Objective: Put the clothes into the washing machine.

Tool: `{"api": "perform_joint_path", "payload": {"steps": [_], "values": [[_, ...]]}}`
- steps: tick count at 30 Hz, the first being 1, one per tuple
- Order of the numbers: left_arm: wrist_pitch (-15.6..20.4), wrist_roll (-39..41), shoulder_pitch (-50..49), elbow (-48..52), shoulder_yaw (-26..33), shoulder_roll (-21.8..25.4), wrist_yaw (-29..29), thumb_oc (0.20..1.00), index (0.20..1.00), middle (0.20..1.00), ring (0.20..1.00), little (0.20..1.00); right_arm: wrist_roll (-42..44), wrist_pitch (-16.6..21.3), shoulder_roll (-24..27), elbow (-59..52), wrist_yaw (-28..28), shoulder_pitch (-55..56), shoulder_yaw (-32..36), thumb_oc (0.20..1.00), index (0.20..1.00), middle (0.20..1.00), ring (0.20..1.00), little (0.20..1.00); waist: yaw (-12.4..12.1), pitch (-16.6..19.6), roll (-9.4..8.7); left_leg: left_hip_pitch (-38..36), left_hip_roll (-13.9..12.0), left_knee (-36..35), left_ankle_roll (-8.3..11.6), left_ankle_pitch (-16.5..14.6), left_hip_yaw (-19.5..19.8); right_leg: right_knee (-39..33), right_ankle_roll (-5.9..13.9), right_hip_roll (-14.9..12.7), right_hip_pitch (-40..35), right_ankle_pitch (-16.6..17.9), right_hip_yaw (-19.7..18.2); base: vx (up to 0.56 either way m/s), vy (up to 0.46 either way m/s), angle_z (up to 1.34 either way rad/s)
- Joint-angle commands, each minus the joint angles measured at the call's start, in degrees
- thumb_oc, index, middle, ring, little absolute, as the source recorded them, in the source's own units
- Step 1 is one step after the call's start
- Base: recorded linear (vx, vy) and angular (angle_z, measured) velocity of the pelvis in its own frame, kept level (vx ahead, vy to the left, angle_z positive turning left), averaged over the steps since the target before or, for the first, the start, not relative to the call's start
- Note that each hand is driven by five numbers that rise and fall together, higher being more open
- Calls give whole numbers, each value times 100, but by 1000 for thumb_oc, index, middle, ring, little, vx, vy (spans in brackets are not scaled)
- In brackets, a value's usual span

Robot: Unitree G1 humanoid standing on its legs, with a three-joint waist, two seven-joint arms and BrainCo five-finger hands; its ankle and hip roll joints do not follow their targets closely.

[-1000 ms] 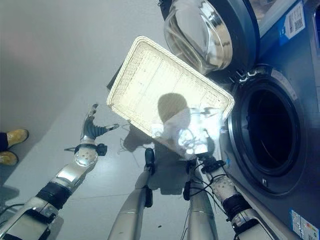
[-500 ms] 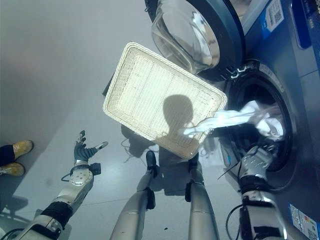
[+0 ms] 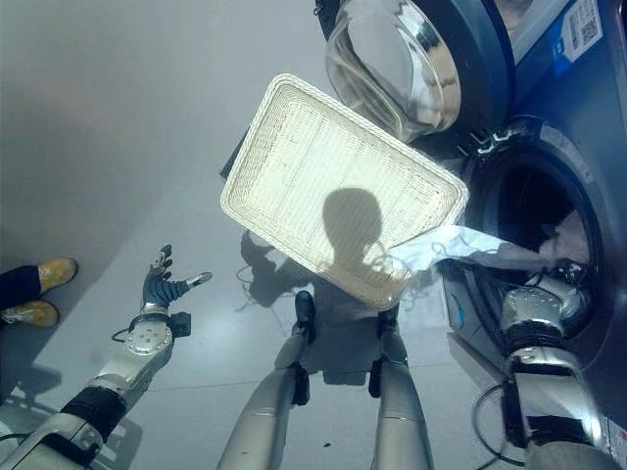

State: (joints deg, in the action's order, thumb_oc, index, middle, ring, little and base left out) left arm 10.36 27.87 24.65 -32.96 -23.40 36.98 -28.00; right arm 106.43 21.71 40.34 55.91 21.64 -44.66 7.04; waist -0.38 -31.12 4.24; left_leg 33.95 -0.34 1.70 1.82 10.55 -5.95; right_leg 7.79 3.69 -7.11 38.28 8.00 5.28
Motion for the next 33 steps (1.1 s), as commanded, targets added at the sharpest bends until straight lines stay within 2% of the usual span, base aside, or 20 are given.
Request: {"api": "perform_joint_path", "payload": {"steps": [1,2,3,4,6,9,12,14,15,16,19,22,24,27,29,30,33], "values": [[152,-17,-212,-152,296,88,33,1000,1000,1000,1000,1000,124,-1076,1358,298,-283,16,205,1000,1000,1000,1000,1000,63,133,92,180,217,630,146,-624,33,697,-38,485,-28,-690,574,48,-55,5],[154,-74,-224,-138,269,47,56,1000,1000,1000,1000,1000,110,-1177,1170,190,-312,49,155,1000,1000,1000,1000,1000,44,133,130,216,226,651,147,-623,37,750,-62,479,1,-741,587,49,-40,4],[190,-99,-210,-160,225,10,95,1000,1000,1000,1000,1000,8,-1466,1039,278,-445,-26,96,1000,1000,1000,1000,1000,0,133,181,264,242,676,144,-627,50,824,-85,471,41,-800,613,49,-40,6],[192,-98,-208,-162,226,9,95,1000,1000,1000,1000,1000,9,-1473,1043,287,-450,-33,94,1000,1000,1000,1000,1000,3,133,182,268,243,679,144,-628,52,829,-85,469,46,-803,615,37,-25,5],[182,-120,-147,-138,149,-62,64,1000,1000,1000,1000,1000,-564,-1942,944,446,-606,-197,-87,1000,1000,1000,1000,1000,-41,133,239,337,250,678,138,-612,63,897,-93,466,129,-835,628,7,-7,2],[151,-132,-117,-95,118,-75,70,1000,1000,1000,1000,1000,-877,-2492,937,621,-902,-315,-297,1000,1000,1000,1000,1000,-71,133,268,394,245,697,129,-607,55,979,-112,471,210,-869,647,6,-10,-3],[145,-104,-133,-69,133,-17,138,1000,1000,1000,1000,1000,-1046,-2599,1006,727,-1125,-342,-362,1000,1000,1000,1000,1000,-79,133,257,417,233,722,124,-616,55,1041,-118,489,238,-897,657,18,-23,-7],[162,-103,-171,-45,115,-1,146,1000,1000,1000,1000,1000,-1134,-2401,1014,771,-1294,-322,-335,1000,1000,1000,1000,1000,-74,133,250,427,223,752,121,-632,48,1089,-115,509,256,-911,648,9,-4,-2],[157,-90,-197,1,89,-10,123,1000,1000,1000,1000,1000,-1217,-2017,1013,728,-1340,-330,-308,1000,1000,1000,1000,1000,-65,133,246,419,218,751,119,-640,43,1089,-114,522,254,-913,635,0,0,0],[151,-88,-208,17,87,-11,117,1000,1000,1000,1000,1000,-1239,-1914,1004,693,-1313,-329,-295,1000,1000,1000,1000,1000,-63,133,246,415,218,751,119,-643,39,1089,-114,525,251,-914,633,0,0,0],[223,-110,-288,19,43,-124,64,1000,1000,1000,1000,1000,-1155,-629,901,399,-1162,-410,-132,1000,1000,1000,1000,1000,-33,133,269,388,218,758,121,-669,25,1101,-102,552,248,-923,585,19,48,-2],[276,-98,-283,-7,-39,-274,-50,1000,1000,1000,1000,1000,-1437,132,696,16,-893,-358,12,1000,1000,1000,1000,1000,21,133,309,381,227,750,135,-677,0,1087,-79,553,266,-914,544,9,71,-1],[292,-117,-257,-41,-75,-392,-101,1000,1000,1000,1000,1000,-1780,509,511,-209,-585,-335,6,1000,1000,1000,1000,1000,49,133,352,383,235,739,137,-673,-24,1078,-73,555,295,-906,509,-5,108,-4],[271,-80,-211,-60,-87,-501,-143,1000,1000,1000,1000,1000,-2497,741,298,-332,-264,-291,-44,1000,1000,1000,1000,1000,74,133,400,387,235,698,139,-659,-57,1034,-66,550,321,-886,477,-13,84,-9],[298,-89,-224,-55,-74,-617,-203,1000,1000,1000,1000,1000,-3235,1057,68,-523,214,-108,-163,1000,1000,1000,1000,1000,100,133,432,409,242,674,130,-644,-91,994,-73,549,354,-866,448,-22,95,-8],[380,-138,-305,-50,-44,-738,-249,1000,1000,1000,1000,1000,-3473,1213,-206,-752,184,222,-190,1000,1000,1000,1000,1000,137,133,459,414,238,651,126,-633,-118,988,-82,552,377,-867,414,-19,108,-8],[515,-272,-468,-70,9,-942,-327,1000,1000,1000,1000,1000,-3872,1361,-762,-1222,-84,932,-291,1000,1000,1000,1000,1000,223,133,482,425,238,621,122,-608,-174,994,-107,569,413,-883,348,-20,108,-4]]}}
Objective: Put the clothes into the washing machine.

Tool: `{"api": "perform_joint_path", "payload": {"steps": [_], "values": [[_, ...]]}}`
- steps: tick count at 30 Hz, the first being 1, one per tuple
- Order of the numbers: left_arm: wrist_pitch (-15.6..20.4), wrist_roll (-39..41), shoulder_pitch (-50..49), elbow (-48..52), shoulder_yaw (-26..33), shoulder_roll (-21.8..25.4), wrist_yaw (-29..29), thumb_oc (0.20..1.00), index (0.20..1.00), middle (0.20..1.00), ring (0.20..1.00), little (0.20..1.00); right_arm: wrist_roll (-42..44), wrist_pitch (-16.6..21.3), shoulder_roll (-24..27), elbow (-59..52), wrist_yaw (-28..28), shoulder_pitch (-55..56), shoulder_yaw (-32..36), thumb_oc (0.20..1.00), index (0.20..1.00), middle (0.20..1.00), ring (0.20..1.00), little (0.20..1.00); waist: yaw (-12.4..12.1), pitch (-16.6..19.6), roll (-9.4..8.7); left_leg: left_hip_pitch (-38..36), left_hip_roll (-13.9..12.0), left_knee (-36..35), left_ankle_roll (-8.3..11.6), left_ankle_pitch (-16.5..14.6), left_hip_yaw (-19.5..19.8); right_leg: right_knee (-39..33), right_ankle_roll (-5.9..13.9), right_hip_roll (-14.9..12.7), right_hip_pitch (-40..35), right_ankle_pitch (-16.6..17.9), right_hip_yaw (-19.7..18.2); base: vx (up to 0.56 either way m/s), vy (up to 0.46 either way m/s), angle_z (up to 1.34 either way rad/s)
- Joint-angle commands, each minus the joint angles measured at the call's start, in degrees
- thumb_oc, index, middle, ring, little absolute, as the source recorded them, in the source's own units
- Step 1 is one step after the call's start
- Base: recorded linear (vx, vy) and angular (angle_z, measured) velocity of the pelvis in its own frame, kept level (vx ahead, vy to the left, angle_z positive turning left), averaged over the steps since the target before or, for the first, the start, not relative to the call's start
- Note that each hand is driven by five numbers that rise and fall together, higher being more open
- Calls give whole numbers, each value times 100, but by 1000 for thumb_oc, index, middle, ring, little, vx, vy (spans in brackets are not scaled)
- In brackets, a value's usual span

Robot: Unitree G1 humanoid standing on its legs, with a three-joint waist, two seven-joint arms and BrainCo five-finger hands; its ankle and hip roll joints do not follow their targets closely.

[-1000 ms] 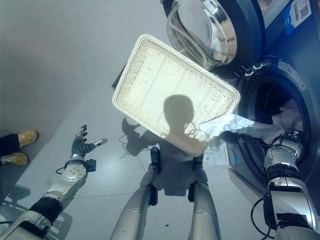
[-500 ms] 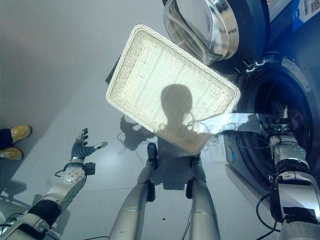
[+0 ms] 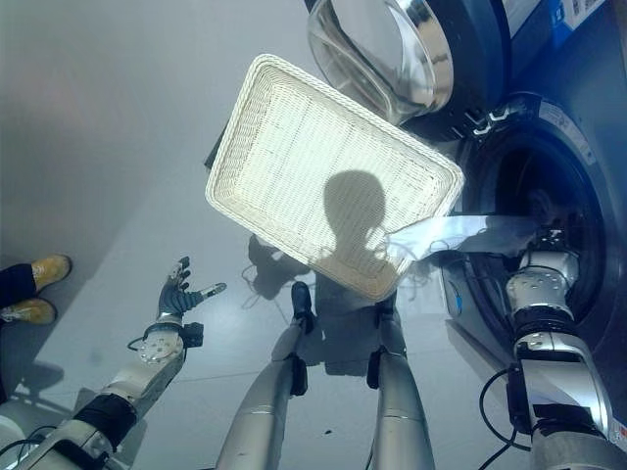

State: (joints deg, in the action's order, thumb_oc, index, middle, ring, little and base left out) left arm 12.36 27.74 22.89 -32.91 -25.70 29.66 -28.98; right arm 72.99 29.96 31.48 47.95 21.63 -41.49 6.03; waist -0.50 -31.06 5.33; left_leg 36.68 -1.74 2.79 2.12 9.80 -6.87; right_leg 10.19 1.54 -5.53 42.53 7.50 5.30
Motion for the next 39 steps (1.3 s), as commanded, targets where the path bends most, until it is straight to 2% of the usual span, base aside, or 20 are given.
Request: {"api": "perform_joint_path", "payload": {"steps": [1,3,5,7,11,14,20,21,23,26,30,31,33,34,38,39], "values": [[341,-308,-337,-77,259,-274,-266,1000,1000,1000,1000,1000,-660,572,-53,-572,-132,858,-265,1000,1000,1000,1000,1000,265,126,367,158,378,507,88,-528,-92,754,101,418,-1,-834,325,-16,85,-1],[446,-383,-466,-83,323,-456,-353,1000,1000,1000,1000,1000,-967,612,-435,-1054,-227,1481,-517,1000,1000,1000,1000,1000,376,126,346,141,366,480,70,-520,-143,752,88,445,17,-839,238,-16,127,-3],[514,-372,-507,-105,333,-515,-364,1000,1000,1000,1000,1000,-1064,632,-556,-1168,-280,1670,-609,1000,1000,1000,1000,1000,413,126,337,123,368,459,64,-513,-154,738,89,454,8,-839,207,-13,106,-13],[766,-360,-567,-183,388,-705,-323,1000,1000,1000,1000,1000,-1146,560,-757,-1305,-682,2027,-841,1000,1000,1000,1000,1000,517,126,328,92,373,397,48,-485,-194,670,90,490,5,-802,98,-20,122,-12],[1014,-123,-596,-286,467,-860,-176,1000,1000,1000,1000,1000,-1260,386,-888,-1361,-1172,2199,-1096,1000,1000,1000,1000,1000,585,126,317,50,375,333,51,-447,-239,576,111,507,-23,-744,-1,-23,86,-18],[1109,197,-603,-417,561,-1004,40,1000,1000,1000,1000,1000,-1366,288,-975,-1307,-1272,2210,-1266,1000,1000,1000,1000,1000,600,126,335,-36,380,263,66,-421,-257,522,132,506,-86,-721,-30,-13,72,-9],[1163,346,-615,-586,579,-1175,66,1000,1000,1000,1000,1000,-1385,39,-1040,-1158,-1347,2136,-1364,1000,1000,1000,1000,1000,589,126,394,-94,395,209,88,-394,-264,477,139,475,-141,-717,-34,-6,47,-5],[1128,401,-600,-730,577,-1275,67,1000,1000,1000,1000,1000,-1489,-189,-1089,-889,-1497,2007,-1434,1000,1000,1000,1000,1000,548,126,487,-139,409,180,102,-369,-264,477,138,432,-171,-729,-23,8,92,-3],[1131,415,-593,-810,590,-1305,109,1000,1000,1000,1000,1000,-1721,-243,-1033,-704,-1542,1888,-1462,1000,1000,1000,1000,1000,514,126,540,-159,418,168,103,-359,-250,480,137,405,-192,-742,-2,8,63,2],[1090,422,-562,-881,570,-1316,140,1000,1000,1000,1000,1000,-1729,-532,-936,-484,-1748,1660,-1497,1000,1000,1000,1000,1000,447,126,616,-182,436,133,105,-332,-230,494,138,366,-205,-759,47,0,0,0],[1018,455,-428,-1048,600,-1279,251,1000,1000,1000,1000,1000,-1198,-1326,-801,148,-2337,1198,-1385,1000,1000,1000,1000,1000,327,126,676,-148,450,187,113,-327,-171,605,130,321,-184,-824,124,7,-26,6],[1000,458,-376,-1093,586,-1268,296,1000,1000,1000,1000,1000,-918,-1647,-759,454,-2530,1030,-1294,1000,1000,1000,1000,1000,282,126,698,-129,456,213,117,-329,-147,642,130,305,-175,-845,152,16,-34,13],[987,435,-355,-1097,576,-1259,319,1000,1000,1000,1000,1000,-666,-1848,-724,597,-2654,928,-1246,1000,1000,1000,1000,1000,247,126,718,-108,459,225,114,-326,-131,667,126,294,-159,-855,175,14,-47,16],[970,414,-316,-1115,542,-1247,334,1000,1000,1000,1000,1000,-360,-2173,-685,863,-2807,766,-1111,1000,1000,1000,1000,1000,204,126,746,-98,467,234,114,-326,-108,705,128,283,-147,-876,208,13,-51,12],[953,396,-263,-1128,490,-1232,331,1000,1000,1000,1000,1000,552,-2783,-598,1278,-3176,512,-845,1000,1000,1000,1000,1000,127,126,788,-32,466,269,117,-317,-89,782,134,254,-85,-898,265,18,-40,7],[949,385,-259,-1116,476,-1239,316,1000,1000,1000,1000,1000,606,-2773,-586,1300,-3169,470,-814,1000,1000,1000,1000,1000,119,126,799,-21,466,268,116,-313,-87,788,136,254,-73,-899,267,20,-23,10]]}}
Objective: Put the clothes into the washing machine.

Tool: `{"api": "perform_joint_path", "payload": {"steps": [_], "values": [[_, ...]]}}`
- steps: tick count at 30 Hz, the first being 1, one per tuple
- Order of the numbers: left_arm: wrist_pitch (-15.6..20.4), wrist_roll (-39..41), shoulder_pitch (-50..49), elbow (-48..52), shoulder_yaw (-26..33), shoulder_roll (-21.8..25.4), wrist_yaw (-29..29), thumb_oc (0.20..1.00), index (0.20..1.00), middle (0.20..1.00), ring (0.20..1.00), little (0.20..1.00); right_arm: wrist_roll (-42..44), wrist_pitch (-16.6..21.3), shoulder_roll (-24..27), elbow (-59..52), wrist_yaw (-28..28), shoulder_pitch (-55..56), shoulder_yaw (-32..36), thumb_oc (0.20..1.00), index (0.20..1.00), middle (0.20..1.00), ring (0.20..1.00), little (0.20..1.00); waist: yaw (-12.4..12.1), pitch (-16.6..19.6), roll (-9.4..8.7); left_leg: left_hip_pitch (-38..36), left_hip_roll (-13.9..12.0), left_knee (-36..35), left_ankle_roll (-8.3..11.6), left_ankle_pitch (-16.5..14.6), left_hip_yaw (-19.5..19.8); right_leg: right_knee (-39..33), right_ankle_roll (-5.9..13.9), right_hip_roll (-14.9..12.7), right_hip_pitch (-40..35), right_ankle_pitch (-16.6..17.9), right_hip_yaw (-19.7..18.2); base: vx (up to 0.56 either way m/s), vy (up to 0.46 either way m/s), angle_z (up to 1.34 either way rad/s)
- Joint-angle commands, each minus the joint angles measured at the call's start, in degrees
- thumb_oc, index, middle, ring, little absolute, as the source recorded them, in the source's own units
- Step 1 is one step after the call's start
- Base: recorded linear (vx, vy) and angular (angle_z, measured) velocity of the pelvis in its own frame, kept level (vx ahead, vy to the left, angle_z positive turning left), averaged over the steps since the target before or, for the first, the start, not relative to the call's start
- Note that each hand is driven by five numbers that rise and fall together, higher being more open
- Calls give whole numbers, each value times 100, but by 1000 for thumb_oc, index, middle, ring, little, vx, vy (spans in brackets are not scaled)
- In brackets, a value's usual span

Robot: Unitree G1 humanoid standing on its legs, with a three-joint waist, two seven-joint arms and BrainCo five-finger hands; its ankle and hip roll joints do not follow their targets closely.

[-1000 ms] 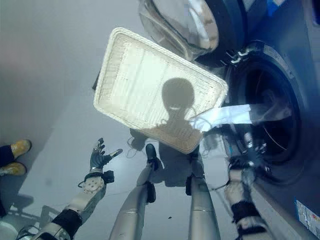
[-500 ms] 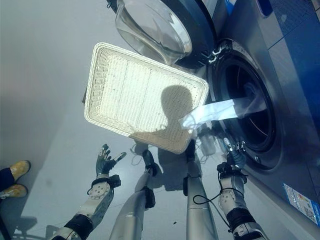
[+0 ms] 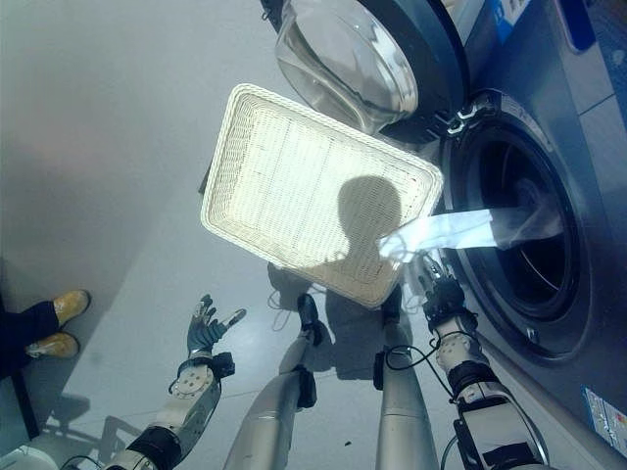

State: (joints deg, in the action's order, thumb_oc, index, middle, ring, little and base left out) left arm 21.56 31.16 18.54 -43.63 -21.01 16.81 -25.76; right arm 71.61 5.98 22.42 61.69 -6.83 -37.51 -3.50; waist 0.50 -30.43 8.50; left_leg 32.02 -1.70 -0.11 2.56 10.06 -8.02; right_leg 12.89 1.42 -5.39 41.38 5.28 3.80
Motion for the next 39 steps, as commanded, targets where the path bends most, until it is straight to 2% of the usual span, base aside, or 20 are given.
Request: {"api": "perform_joint_path", "payload": {"steps": [1,7,10,14,15,20,27,28,29,30,39], "values": [[8,26,185,-14,-8,40,-32,1000,1000,1000,1000,1000,836,-327,339,-71,-302,8,168,1000,1000,1000,1000,1000,8,64,496,466,461,563,71,-338,28,531,151,240,64,-679,419,9,-12,12],[11,51,214,69,-124,44,-134,1000,1000,1000,1000,1000,1576,-99,416,-58,-456,-281,433,1000,1000,1000,1000,1000,-35,64,564,619,459,572,69,-322,34,601,162,242,247,-681,428,13,-14,4],[-9,42,227,111,-155,52,-162,1000,1000,1000,1000,1000,1617,13,439,-89,-515,-397,449,1000,1000,1000,1000,1000,-51,64,575,648,454,560,72,-314,34,593,162,238,275,-674,438,0,0,0],[-32,41,236,168,-217,109,-171,1000,1000,1000,1000,1000,1669,330,481,-204,-667,-532,418,1000,1000,1000,1000,1000,-73,64,573,702,447,564,80,-305,36,584,162,240,316,-662,452,9,-20,4],[-26,19,227,185,-237,105,-206,1000,1000,1000,1000,1000,1691,532,474,-312,-765,-586,400,1000,1000,1000,1000,1000,-81,64,559,734,443,571,80,-305,43,588,166,242,346,-653,456,9,-25,4],[-60,5,232,216,-223,156,-198,1000,1000,1000,1000,1000,1729,865,489,-533,-876,-646,387,1000,1000,1000,1000,1000,-82,64,527,774,436,580,81,-301,47,589,171,257,390,-629,462,2,-7,1],[-108,23,272,254,-220,258,-198,1000,1000,1000,1000,1000,1762,1000,666,-664,-801,-773,408,1000,1000,1000,1000,1000,-78,64,493,812,429,573,82,-293,54,569,189,265,428,-597,459,0,0,0],[-104,24,273,251,-221,261,-197,1000,1000,1000,1000,1000,1753,1019,678,-650,-799,-786,410,818,818,818,818,818,-80,64,493,814,428,571,83,-291,55,566,190,264,429,-594,460,0,0,0],[-84,29,274,237,-217,277,-179,1000,1000,1000,1000,1000,1741,1080,723,-613,-782,-832,417,285,285,285,285,285,-86,64,491,821,425,568,81,-289,57,556,194,263,435,-582,463,0,0,0],[-96,37,279,246,-218,292,-174,1000,1000,1000,1000,1000,1727,1106,743,-606,-767,-850,419,200,200,200,200,200,-87,64,488,819,424,567,82,-292,59,554,197,260,432,-581,465,-6,-30,0],[-155,98,364,280,-225,433,-125,1000,1000,1000,1000,1000,1549,1358,921,-599,-521,-1069,365,200,200,200,200,200,-105,64,437,837,420,549,77,-288,85,513,205,282,437,-539,480,-1,-3,0]]}}
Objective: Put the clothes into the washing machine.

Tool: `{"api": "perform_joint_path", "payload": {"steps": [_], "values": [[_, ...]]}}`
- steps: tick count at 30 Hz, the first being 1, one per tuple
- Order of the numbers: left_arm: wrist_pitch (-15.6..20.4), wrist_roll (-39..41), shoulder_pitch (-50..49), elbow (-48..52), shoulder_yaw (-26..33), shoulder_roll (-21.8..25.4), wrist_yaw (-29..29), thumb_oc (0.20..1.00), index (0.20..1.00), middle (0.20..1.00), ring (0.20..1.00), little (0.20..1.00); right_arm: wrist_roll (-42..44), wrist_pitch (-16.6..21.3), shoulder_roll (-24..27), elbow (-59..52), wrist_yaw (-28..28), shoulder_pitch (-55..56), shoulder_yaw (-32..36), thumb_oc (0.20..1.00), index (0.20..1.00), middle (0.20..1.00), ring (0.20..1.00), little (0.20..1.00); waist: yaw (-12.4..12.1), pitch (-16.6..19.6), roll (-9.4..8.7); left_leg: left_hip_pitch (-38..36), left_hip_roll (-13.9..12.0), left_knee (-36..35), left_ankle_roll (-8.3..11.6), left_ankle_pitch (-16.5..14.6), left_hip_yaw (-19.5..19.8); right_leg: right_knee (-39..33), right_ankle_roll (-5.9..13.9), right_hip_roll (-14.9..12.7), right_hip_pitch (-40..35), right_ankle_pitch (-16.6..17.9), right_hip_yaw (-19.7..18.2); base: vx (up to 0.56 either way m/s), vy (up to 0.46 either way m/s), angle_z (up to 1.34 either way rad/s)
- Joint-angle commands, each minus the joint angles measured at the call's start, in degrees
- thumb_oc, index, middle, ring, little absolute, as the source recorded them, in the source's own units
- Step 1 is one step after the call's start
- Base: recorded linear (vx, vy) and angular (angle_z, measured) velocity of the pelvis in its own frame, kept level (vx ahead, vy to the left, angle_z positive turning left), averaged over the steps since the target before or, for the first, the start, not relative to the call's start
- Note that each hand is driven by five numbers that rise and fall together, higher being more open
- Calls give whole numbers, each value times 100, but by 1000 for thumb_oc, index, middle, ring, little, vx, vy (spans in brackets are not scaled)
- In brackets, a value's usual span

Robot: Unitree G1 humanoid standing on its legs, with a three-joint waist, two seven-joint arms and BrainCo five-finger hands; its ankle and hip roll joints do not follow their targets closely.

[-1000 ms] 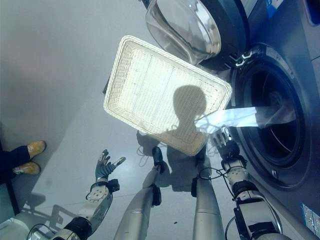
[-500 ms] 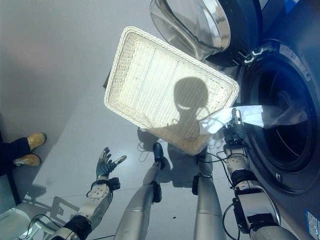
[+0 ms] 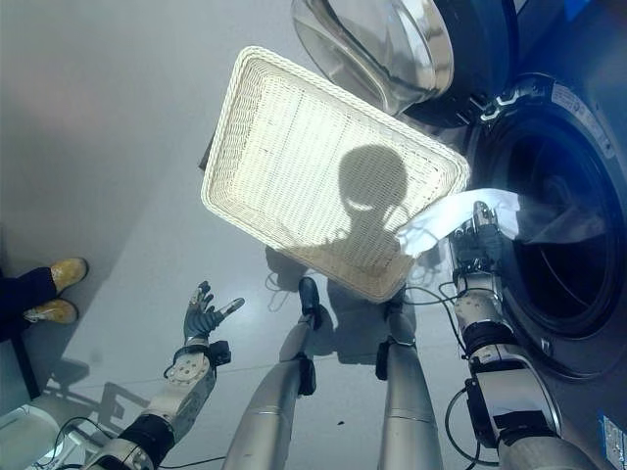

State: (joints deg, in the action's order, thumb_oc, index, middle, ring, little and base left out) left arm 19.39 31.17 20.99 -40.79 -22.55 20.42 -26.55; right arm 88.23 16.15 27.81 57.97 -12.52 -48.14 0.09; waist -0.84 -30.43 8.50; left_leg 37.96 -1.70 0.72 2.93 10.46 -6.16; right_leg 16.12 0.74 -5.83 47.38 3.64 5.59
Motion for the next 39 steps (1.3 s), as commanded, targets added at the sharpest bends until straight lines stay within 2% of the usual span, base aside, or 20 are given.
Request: {"api": "perform_joint_path", "payload": {"steps": [1,11,16,19,21,25,26,28,29,30,31,32,33,34,35,36,37,38,39], "values": [[62,97,118,-4,-71,72,-44,1000,1000,1000,1000,1000,-113,342,381,-228,49,-5,6,200,200,200,200,200,29,64,436,243,420,465,40,-328,-102,189,272,326,-162,-374,301,0,0,0],[67,108,150,-4,-63,79,-71,1000,1000,1000,1000,1000,59,485,414,-147,110,51,74,200,200,200,200,200,48,64,436,229,409,446,49,-321,-106,173,277,326,-171,-366,289,0,0,0],[28,117,114,38,-20,168,-43,1000,1000,1000,1000,1000,291,890,467,-407,293,172,189,200,200,200,200,200,95,64,421,196,343,413,84,-328,-219,186,279,313,-190,-396,328,0,0,0],[66,118,-22,95,29,225,-33,1000,1000,1000,1000,1000,20,1228,584,-750,527,412,284,200,200,200,200,200,144,64,367,161,334,415,79,-346,-218,186,273,327,-221,-392,319,-2,-10,1],[128,106,-203,153,137,363,47,1000,1000,1000,1000,1000,15,1620,932,-996,844,607,490,200,200,200,200,200,185,64,272,153,305,432,67,-375,-225,184,280,330,-242,-377,334,-7,-46,2],[167,70,-455,229,222,488,108,1000,1000,1000,1000,1000,383,2250,1204,-1217,954,1028,969,200,200,200,200,200,250,64,135,116,270,419,51,-404,-194,195,296,378,-292,-361,322,3,-34,2],[187,98,-511,236,225,511,106,1000,1000,1000,1000,1000,579,2498,1282,-1276,1021,1155,1160,200,200,200,200,200,272,64,88,90,256,392,49,-404,-191,198,301,404,-313,-358,311,0,0,0],[201,91,-552,221,244,499,102,1000,1000,1000,1000,1000,749,2743,1450,-1326,1241,1202,1410,200,200,200,200,200,302,64,39,46,237,344,50,-399,-193,193,301,441,-349,-359,291,2,-15,-4],[204,110,-601,232,252,526,116,1000,1000,1000,1000,1000,1200,3270,1663,-1418,1540,1237,1709,200,200,200,200,200,334,64,-12,19,213,324,52,-405,-194,212,292,471,-373,-379,278,6,-29,-7],[204,103,-604,231,243,531,116,1000,1000,1000,1000,1000,1368,3512,1692,-1433,1625,1253,1768,200,200,200,200,200,333,64,-18,12,209,321,53,-407,-192,218,290,476,-379,-385,275,10,-52,-4],[229,95,-675,242,257,558,113,1000,1000,1000,1000,1000,2328,4247,1738,-1718,1717,1402,2156,200,200,200,200,200,378,64,-61,-8,193,320,60,-425,-171,245,289,499,-404,-412,261,8,-45,2],[228,91,-682,235,251,558,109,1000,1000,1000,1000,1000,2477,4588,1671,-1847,1899,1437,2316,200,200,200,200,200,387,64,-73,-18,189,319,66,-430,-162,254,292,504,-416,-420,256,10,-61,1],[214,82,-669,215,234,559,92,1000,1000,1000,1000,1000,2477,4936,1561,-2006,2276,1486,2514,200,200,200,200,200,398,64,-91,-27,183,315,75,-433,-150,263,300,511,-429,-426,250,14,-75,-1],[89,95,-573,220,177,595,56,1000,1000,1000,1000,1000,2477,5470,1474,-1995,2859,1530,2713,200,200,200,200,200,390,64,-108,-30,188,326,75,-422,-130,293,295,514,-436,-425,248,-3,-81,-2],[2,117,-508,242,162,624,52,1000,1000,1000,1000,1000,2477,5682,1503,-1887,3254,1507,2737,200,200,200,200,200,368,64,-108,23,186,337,62,-374,-124,290,277,521,-393,-369,258,11,-64,-1],[-31,121,-501,243,147,629,52,1000,1000,1000,1000,1000,2477,5752,1520,-1816,3404,1497,2736,200,200,200,200,200,367,64,-109,-14,197,346,62,-412,-109,306,286,515,-430,-408,254,4,-58,-2],[-174,134,-404,236,108,641,55,1000,1000,1000,1000,1000,2477,5971,1648,-1412,4283,1337,2694,200,200,200,200,200,334,64,-100,4,208,386,43,-412,-66,344,287,513,-428,-406,255,18,-59,-3],[-221,143,-369,228,88,646,63,1000,1000,1000,1000,1000,2477,5984,1687,-1168,4611,1301,2633,200,200,200,200,200,318,64,-99,4,215,403,37,-417,-46,367,287,513,-434,-415,256,-4,-95,-5],[-257,125,-317,187,51,646,76,1000,1000,1000,1000,1000,2456,5651,1760,-742,4968,1248,2490,200,200,200,200,200,294,64,-92,30,222,448,29,-415,-13,412,265,527,-431,-433,256,-23,-69,-3]]}}
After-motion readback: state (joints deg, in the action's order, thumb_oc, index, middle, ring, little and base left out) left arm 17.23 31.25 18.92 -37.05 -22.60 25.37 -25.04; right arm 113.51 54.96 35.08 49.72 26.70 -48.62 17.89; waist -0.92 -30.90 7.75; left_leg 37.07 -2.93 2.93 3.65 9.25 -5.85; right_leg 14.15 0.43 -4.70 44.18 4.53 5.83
